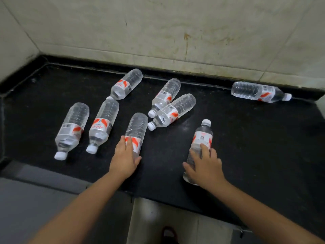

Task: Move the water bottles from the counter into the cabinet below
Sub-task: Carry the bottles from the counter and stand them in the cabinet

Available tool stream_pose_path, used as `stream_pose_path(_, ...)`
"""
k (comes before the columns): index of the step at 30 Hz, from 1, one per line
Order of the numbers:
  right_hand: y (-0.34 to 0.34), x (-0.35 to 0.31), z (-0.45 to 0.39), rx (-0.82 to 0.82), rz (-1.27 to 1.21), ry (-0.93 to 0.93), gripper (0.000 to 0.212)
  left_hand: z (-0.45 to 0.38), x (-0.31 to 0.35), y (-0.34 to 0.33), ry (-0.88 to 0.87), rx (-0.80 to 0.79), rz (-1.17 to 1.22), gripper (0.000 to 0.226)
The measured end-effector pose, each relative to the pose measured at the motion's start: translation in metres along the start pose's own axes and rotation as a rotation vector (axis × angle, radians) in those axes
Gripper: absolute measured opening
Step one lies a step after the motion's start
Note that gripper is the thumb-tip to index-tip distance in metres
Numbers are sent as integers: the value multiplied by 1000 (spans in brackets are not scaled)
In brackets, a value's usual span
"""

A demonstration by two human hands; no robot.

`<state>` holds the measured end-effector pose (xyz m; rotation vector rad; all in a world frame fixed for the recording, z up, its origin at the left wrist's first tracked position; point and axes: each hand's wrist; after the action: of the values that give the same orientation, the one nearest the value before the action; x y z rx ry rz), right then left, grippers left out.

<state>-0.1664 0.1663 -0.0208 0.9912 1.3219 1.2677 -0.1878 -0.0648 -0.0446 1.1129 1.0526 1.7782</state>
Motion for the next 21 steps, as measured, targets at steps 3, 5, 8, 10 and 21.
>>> stream_pose_path(3, 15, 22, -22, -93, -255, -29, 50, 26, -15, -3, 33, -69, 58, 90)
stream_pose_path(5, 21, 47, -51, -44, -306, -134, 44, 43, -27, -8, 23, -42, 67, 85)
stream_pose_path(8, 21, 61, -89, -131, -501, -255, 48, 53, -37, -14, -3, -9, 24, 72)
stream_pose_path(10, 19, 54, -109, -214, -690, -321, 45, 51, -34, -12, 13, 39, 23, 68)
stream_pose_path(21, 63, 28, -92, -60, -599, -289, 21, 65, -27, 9, 154, 92, -35, 64)
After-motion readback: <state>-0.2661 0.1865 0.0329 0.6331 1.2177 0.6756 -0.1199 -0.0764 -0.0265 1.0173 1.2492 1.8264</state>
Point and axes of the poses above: each hand's wrist, its own z-axis away from the middle knuckle, its own y-axis out of the back of the hand, x = y × z, and after that the axes turned 7 degrees about y, right-handed
